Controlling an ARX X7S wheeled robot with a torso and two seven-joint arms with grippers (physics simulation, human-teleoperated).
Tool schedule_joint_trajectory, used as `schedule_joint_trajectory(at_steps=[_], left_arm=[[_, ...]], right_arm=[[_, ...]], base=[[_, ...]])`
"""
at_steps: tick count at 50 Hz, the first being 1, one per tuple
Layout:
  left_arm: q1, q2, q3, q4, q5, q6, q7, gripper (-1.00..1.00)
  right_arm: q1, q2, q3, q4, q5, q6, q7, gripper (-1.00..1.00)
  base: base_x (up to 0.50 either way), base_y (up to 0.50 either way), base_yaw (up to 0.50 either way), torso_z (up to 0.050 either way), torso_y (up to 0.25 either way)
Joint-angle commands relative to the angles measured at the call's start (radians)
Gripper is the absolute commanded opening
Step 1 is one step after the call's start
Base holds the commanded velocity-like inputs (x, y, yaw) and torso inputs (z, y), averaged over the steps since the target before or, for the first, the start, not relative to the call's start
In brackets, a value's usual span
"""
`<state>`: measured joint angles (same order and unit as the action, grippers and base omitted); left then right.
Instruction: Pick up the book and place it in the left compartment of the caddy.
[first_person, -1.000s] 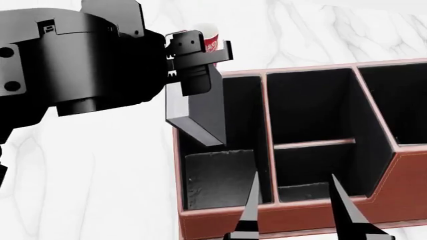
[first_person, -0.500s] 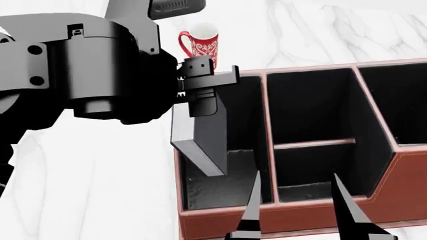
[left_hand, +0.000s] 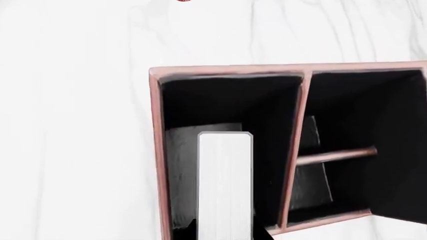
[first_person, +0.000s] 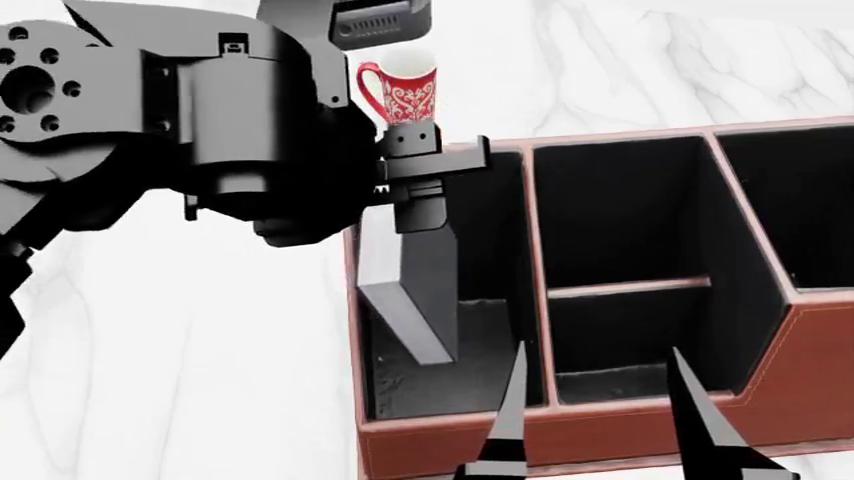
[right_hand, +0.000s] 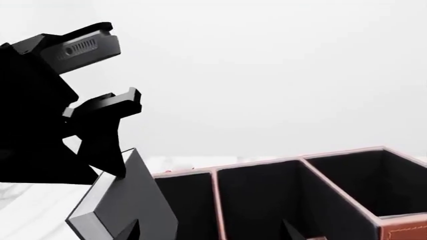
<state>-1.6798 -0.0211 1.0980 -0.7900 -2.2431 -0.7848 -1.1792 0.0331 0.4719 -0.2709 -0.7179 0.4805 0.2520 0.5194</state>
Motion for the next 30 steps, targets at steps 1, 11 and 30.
schedule_joint_trajectory(at_steps=[1,11,30], left_arm=[[-0.116,0.021,0.350,-0.111,-0.313,0.156,0.249,-1.00],[-0.148,0.021,0.500,-0.146,-0.443,0.181,0.309,-1.00],[-0.126,0.021,0.509,-0.204,-0.491,0.138,0.298,-1.00]], right_arm=[[-0.004,-0.007,0.017,0.007,-0.014,-0.035,-0.018,1.00],[-0.003,-0.007,0.016,0.011,-0.009,-0.037,-0.017,1.00],[0.001,-0.003,0.012,0.013,-0.005,-0.036,-0.016,1.00]], base=[[0.00,0.00,0.00,0.000,0.010],[0.00,0.00,0.00,0.001,0.001],[0.00,0.00,0.00,0.000,0.001]])
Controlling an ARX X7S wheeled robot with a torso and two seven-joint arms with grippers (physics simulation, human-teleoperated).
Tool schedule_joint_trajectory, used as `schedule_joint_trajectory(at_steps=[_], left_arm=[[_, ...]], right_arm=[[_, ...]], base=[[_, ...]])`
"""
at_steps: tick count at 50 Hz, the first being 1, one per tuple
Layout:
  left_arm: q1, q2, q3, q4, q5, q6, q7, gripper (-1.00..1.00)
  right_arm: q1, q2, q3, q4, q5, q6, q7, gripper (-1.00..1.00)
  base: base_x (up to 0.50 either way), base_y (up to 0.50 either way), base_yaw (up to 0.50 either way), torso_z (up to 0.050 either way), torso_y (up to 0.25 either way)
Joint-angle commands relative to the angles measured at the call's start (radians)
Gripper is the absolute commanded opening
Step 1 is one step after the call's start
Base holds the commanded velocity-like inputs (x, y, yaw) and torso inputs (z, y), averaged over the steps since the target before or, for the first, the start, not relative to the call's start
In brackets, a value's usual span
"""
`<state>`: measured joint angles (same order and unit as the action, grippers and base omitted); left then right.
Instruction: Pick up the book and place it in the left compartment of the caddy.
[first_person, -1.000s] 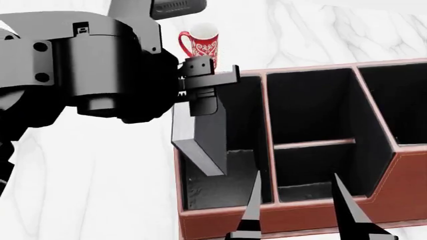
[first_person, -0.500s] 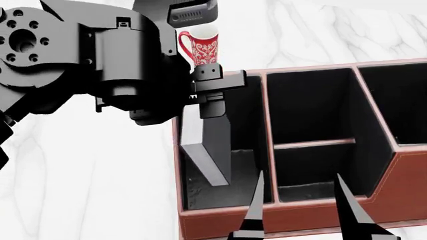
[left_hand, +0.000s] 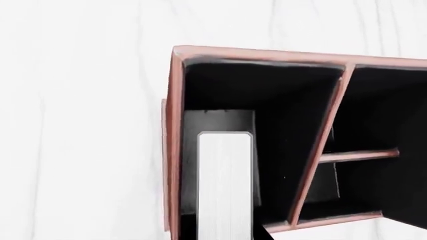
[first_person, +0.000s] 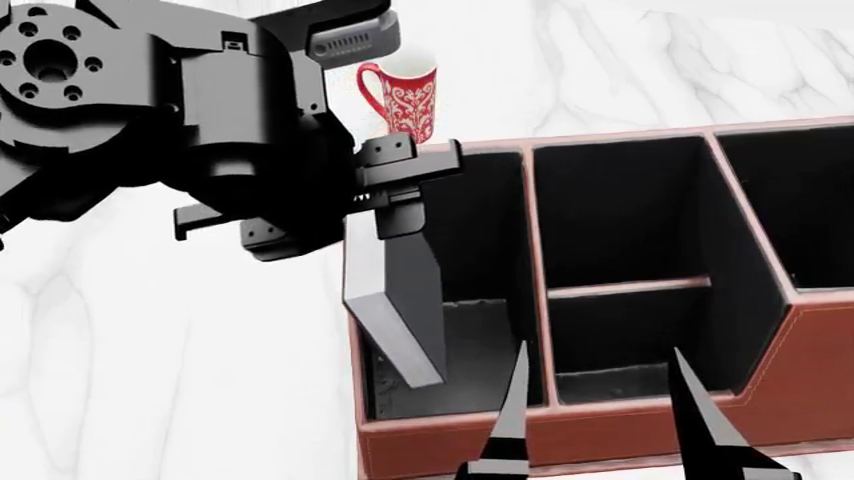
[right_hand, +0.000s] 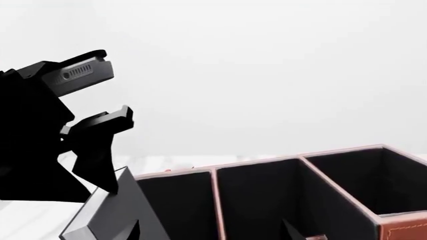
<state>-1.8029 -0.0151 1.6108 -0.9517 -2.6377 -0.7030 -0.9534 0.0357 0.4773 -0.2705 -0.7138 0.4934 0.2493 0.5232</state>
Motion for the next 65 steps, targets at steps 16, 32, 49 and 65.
schedule_joint_trajectory(at_steps=[16,32,49,65], left_arm=[[-0.002,0.015,-0.004,-0.022,-0.083,0.083,0.080,-1.00],[0.010,0.015,-0.003,-0.019,-0.060,0.092,0.077,-1.00],[0.017,0.015,-0.005,0.012,-0.052,0.110,0.065,-1.00],[0.021,0.015,-0.006,0.032,-0.039,0.128,0.070,-1.00]], right_arm=[[0.001,-0.010,0.006,0.019,-0.020,-0.041,-0.022,1.00],[-0.003,-0.008,0.000,0.027,-0.022,-0.047,-0.023,1.00],[-0.003,-0.005,0.002,0.026,-0.016,-0.049,-0.019,1.00],[-0.004,0.000,0.006,0.027,-0.010,-0.055,-0.017,1.00]], base=[[0.00,0.00,0.00,0.001,0.001],[0.00,0.00,0.00,0.000,0.001],[0.00,0.00,0.00,0.001,0.001],[0.00,0.00,0.00,0.000,0.001]])
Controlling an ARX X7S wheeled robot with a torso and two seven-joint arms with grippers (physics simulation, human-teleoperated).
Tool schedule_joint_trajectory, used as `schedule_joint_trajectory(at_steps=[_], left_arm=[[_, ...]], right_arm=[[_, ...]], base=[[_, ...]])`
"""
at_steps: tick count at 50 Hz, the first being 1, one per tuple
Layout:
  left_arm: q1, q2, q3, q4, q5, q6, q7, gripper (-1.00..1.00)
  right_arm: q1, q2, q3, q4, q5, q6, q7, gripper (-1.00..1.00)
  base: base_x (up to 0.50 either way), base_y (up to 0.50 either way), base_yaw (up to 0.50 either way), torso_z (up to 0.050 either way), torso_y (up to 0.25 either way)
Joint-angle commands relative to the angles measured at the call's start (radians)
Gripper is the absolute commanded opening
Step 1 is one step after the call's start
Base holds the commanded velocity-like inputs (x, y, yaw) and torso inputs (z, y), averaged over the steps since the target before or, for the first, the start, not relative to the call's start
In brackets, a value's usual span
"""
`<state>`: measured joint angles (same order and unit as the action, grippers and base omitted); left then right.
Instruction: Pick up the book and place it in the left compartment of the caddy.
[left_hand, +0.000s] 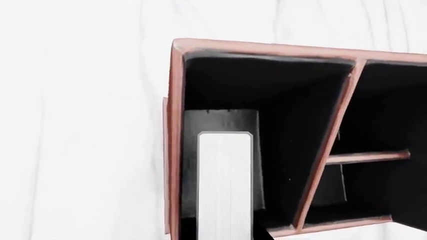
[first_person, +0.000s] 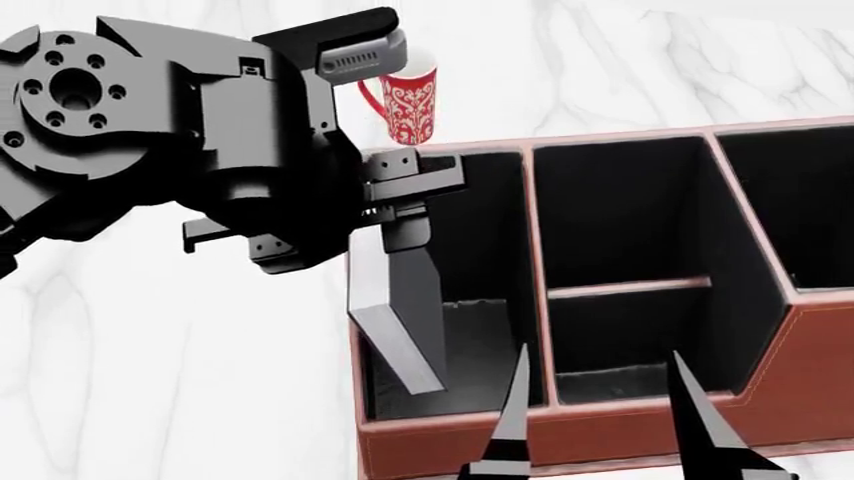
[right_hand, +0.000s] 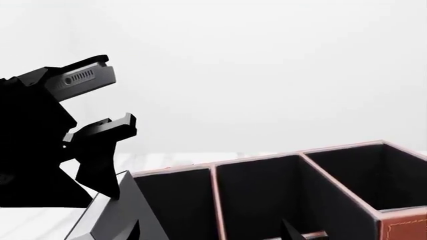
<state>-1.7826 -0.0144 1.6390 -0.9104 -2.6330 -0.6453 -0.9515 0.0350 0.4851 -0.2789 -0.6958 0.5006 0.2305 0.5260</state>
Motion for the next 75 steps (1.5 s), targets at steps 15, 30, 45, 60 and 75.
schedule_joint_trajectory(at_steps=[15,30,45,60,75], left_arm=[[0.019,0.014,-0.034,-0.006,-0.027,0.089,0.082,-1.00],[0.040,0.014,-0.034,0.007,-0.005,0.106,0.093,-1.00],[0.052,0.014,-0.034,0.017,0.021,0.123,0.101,-1.00],[0.056,0.014,-0.034,0.022,0.039,0.135,0.100,-1.00],[0.064,0.014,-0.034,0.031,0.054,0.141,0.105,-1.00]], right_arm=[[-0.003,-0.006,0.014,0.012,-0.017,-0.040,-0.018,1.00],[-0.001,-0.003,0.015,0.009,-0.010,-0.036,-0.012,1.00],[-0.001,-0.001,0.015,0.012,-0.008,-0.041,-0.011,1.00],[-0.001,0.006,0.019,-0.002,0.000,-0.034,-0.001,1.00],[-0.001,0.007,0.019,0.007,0.001,-0.043,-0.003,1.00]], base=[[0.00,0.00,0.00,0.001,0.001],[0.00,0.00,0.00,0.000,0.001],[0.00,0.00,0.00,0.001,0.001],[0.00,0.00,0.00,0.000,0.001],[0.00,0.00,0.00,0.000,0.001]])
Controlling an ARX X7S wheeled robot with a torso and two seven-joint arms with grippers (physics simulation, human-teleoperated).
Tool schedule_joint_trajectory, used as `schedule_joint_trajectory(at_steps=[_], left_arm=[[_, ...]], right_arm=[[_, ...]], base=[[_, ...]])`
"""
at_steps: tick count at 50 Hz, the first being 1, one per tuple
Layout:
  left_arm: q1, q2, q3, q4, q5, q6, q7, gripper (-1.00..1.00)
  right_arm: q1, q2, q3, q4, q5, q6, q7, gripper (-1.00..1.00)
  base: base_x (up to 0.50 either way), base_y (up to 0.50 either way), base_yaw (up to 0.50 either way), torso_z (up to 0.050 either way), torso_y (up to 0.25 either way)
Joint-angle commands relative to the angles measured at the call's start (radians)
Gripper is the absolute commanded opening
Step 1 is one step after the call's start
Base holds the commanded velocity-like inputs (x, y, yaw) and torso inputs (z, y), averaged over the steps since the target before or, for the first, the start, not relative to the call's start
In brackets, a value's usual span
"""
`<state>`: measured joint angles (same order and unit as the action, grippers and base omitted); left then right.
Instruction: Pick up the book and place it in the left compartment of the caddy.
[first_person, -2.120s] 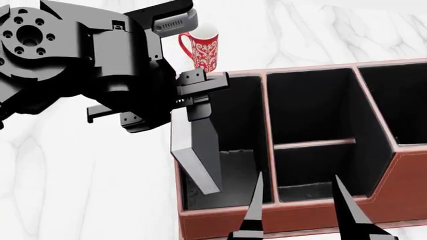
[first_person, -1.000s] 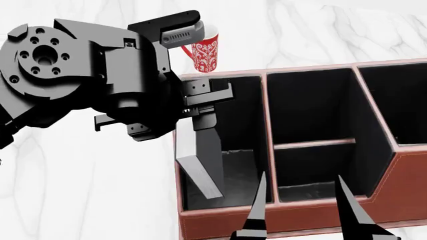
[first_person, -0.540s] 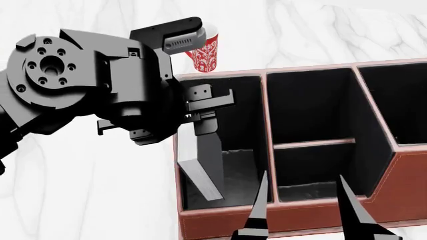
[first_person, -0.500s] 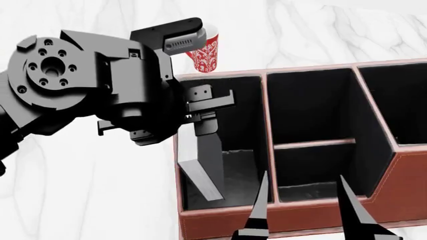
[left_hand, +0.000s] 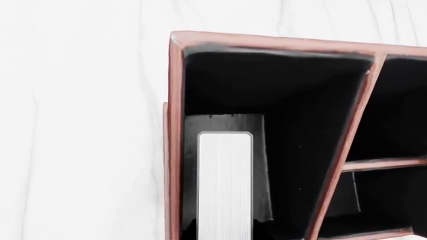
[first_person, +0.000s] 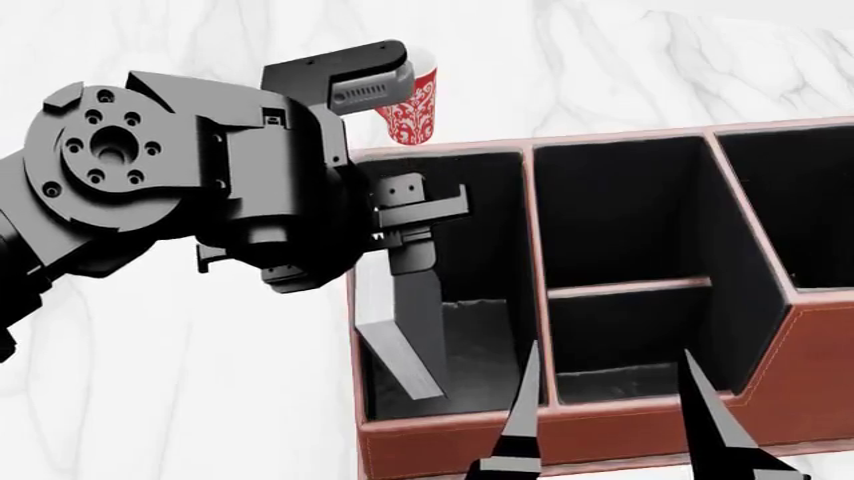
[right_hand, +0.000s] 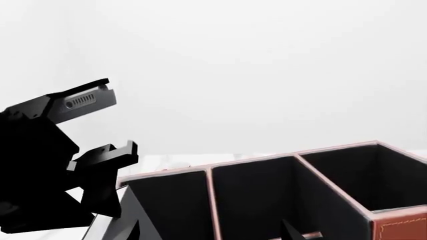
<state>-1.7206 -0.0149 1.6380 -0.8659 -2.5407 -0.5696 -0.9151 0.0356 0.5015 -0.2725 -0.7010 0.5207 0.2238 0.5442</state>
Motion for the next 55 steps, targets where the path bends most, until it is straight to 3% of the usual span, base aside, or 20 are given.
schedule_joint_trajectory(at_steps=[1,29,30,55], left_arm=[[0.003,0.015,-0.033,-0.013,-0.036,0.065,0.072,-1.00],[0.015,0.015,-0.033,0.001,-0.017,0.077,0.083,-1.00],[0.015,0.015,-0.033,0.002,-0.019,0.075,0.086,1.00],[0.004,0.015,-0.033,0.007,-0.013,0.080,0.095,1.00]], right_arm=[[-0.002,-0.010,0.013,0.015,-0.019,-0.039,-0.023,1.00],[0.001,-0.004,0.012,0.010,-0.013,-0.036,-0.015,1.00],[0.001,-0.004,0.011,0.009,-0.013,-0.035,-0.015,1.00],[0.002,-0.001,0.008,0.010,-0.012,-0.041,-0.013,1.00]], base=[[0.00,0.00,0.00,0.000,0.010],[0.00,0.00,0.00,0.000,0.001],[0.00,0.00,0.00,0.000,0.000],[0.00,0.00,0.00,0.000,0.000]])
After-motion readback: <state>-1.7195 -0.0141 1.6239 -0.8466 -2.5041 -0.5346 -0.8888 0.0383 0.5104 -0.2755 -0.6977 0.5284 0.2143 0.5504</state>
